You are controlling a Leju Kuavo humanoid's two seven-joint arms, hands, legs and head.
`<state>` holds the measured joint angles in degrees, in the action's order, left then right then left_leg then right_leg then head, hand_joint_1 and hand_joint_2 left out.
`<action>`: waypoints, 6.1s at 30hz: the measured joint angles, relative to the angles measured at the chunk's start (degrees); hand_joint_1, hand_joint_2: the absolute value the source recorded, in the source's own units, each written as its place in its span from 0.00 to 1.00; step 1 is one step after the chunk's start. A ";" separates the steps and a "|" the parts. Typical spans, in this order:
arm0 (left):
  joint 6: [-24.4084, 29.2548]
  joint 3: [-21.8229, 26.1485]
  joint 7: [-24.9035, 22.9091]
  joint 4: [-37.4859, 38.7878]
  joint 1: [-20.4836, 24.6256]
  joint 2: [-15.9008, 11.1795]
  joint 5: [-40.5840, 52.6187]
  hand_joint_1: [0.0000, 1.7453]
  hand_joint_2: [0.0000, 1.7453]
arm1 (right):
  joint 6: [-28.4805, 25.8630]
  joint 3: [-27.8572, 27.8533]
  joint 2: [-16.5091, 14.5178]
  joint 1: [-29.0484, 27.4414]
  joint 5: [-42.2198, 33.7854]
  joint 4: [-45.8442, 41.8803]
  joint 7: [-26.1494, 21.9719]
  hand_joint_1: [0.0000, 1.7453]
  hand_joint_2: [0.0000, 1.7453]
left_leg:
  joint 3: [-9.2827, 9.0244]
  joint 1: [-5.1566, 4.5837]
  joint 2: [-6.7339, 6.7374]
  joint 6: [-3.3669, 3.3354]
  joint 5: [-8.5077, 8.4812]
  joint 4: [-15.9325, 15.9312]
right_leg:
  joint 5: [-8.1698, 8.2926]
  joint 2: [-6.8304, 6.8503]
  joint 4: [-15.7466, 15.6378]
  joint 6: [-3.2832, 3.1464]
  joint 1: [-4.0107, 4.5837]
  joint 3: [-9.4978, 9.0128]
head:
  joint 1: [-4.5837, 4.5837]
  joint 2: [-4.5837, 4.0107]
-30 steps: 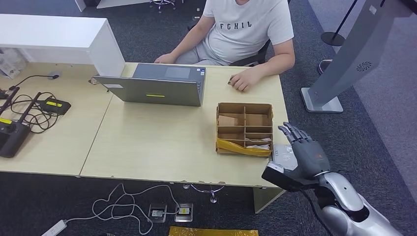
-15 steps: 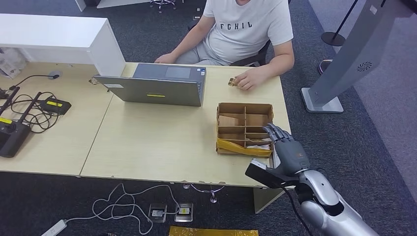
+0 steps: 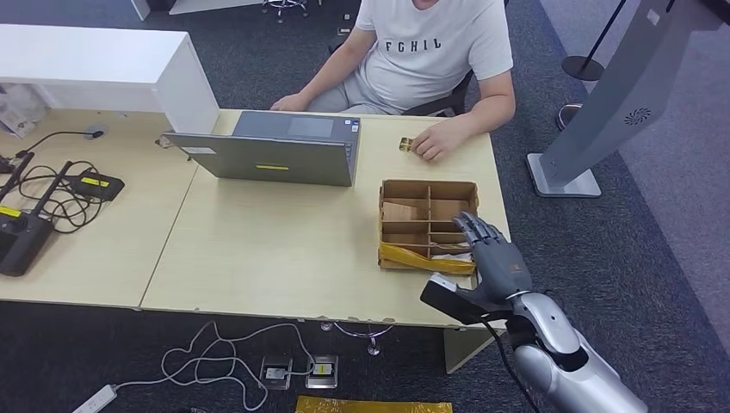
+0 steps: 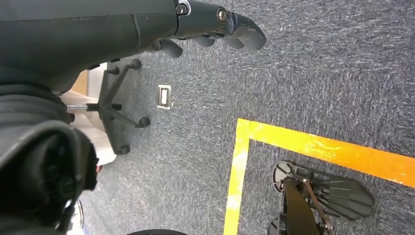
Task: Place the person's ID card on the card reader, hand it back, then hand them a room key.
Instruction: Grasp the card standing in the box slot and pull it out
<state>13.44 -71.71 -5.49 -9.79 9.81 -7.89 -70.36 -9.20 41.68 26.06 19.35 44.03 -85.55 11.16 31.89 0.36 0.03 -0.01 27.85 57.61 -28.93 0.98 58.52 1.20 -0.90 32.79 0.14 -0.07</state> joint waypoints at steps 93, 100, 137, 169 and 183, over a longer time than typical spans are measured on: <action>-1.94 0.00 0.87 0.00 0.01 -0.55 1.34 0.00 0.00 | -0.02 -4.65 -7.75 -0.14 6.21 8.68 -1.12 0.00 1.00 | -0.02 0.00 0.01 0.00 0.00 0.00 | 0.00 -0.01 0.00 0.00 0.00 0.00 | -0.01 0.00; -1.94 0.00 0.88 0.00 0.01 -0.52 1.32 0.00 0.00 | 0.84 -5.14 -8.15 0.19 7.64 8.69 -1.29 0.00 1.00 | -0.01 0.00 0.01 0.00 0.00 0.00 | 0.00 -0.01 0.00 0.00 0.00 0.00 | 0.00 0.00; -2.20 0.00 0.87 0.00 0.02 -0.52 1.29 0.00 0.00 | -0.91 -6.18 -11.43 5.30 11.04 16.52 -4.21 0.00 1.00 | -0.02 0.00 0.01 0.00 -0.01 0.01 | 0.00 -0.01 0.00 0.00 0.00 0.00 | 0.00 0.01; -2.25 0.00 0.87 0.00 0.02 -0.85 1.26 0.00 0.00 | 0.22 -8.56 -11.46 5.01 11.15 18.93 -5.85 1.00 1.00 | -0.03 0.00 0.02 0.00 -0.01 0.01 | 0.00 -0.06 0.00 0.00 0.00 0.01 | -0.01 0.00; -2.46 0.00 0.88 0.00 0.04 -0.85 1.33 0.00 0.00 | -1.14 -7.74 -14.21 5.02 7.96 21.07 -8.44 1.00 1.00 | -0.03 0.01 0.02 0.01 -0.01 0.00 | 0.00 -0.07 0.01 0.00 0.01 0.01 | -0.01 0.00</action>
<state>10.97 -71.71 -4.61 -9.79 9.85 -8.74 -69.03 -10.33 33.94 11.85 24.37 51.99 -64.48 2.73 31.86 0.37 0.05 -0.01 27.84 57.61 -28.93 0.92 58.53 1.19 -0.89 32.80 0.13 -0.07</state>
